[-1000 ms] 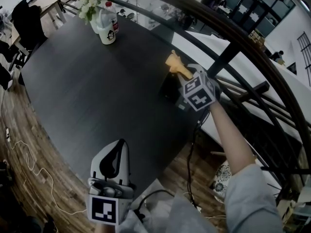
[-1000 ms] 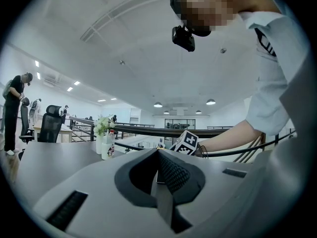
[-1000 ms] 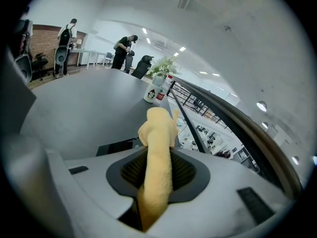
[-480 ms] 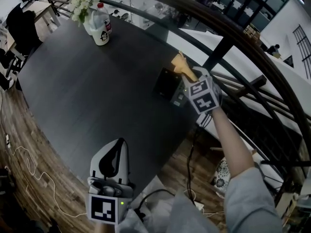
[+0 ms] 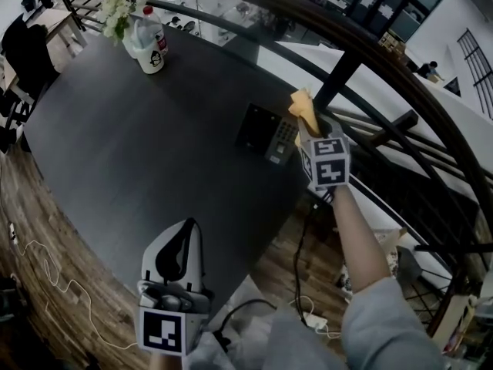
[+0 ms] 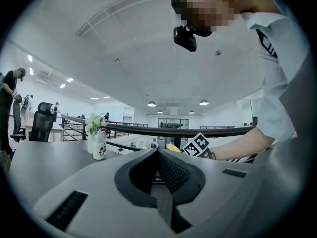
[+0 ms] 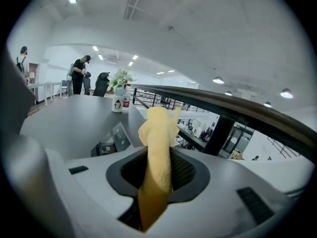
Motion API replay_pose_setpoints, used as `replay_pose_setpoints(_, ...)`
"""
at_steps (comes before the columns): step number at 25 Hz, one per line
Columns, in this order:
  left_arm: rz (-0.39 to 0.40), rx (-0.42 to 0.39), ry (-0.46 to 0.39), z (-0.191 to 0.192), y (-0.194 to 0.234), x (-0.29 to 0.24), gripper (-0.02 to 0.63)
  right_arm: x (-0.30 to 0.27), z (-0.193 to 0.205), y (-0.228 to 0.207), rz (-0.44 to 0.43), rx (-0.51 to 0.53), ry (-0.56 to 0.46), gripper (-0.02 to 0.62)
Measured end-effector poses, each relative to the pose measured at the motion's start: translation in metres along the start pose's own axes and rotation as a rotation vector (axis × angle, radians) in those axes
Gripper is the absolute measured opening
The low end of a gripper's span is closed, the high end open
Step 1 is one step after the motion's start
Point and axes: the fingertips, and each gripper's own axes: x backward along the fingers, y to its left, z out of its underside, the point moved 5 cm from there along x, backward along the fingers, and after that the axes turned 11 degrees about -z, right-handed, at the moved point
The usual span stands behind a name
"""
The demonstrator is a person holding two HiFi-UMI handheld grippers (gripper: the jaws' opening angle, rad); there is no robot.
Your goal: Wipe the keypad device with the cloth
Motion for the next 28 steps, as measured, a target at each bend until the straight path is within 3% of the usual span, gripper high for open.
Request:
replay_pose_setpoints(8, 0.022, -0.006, 0.008, 0.001, 0.000, 0.002, 0.008, 0.016, 0.024, 0.000, 0.097, -0.213, -0.085, 0.103)
replay_pose_setpoints(28, 0.003, 0.000, 0.016, 0.005, 0.023, 0.030, 0.007, 0.028, 0.094, 0.063, 0.082, -0.488, -0.013, 0.104)
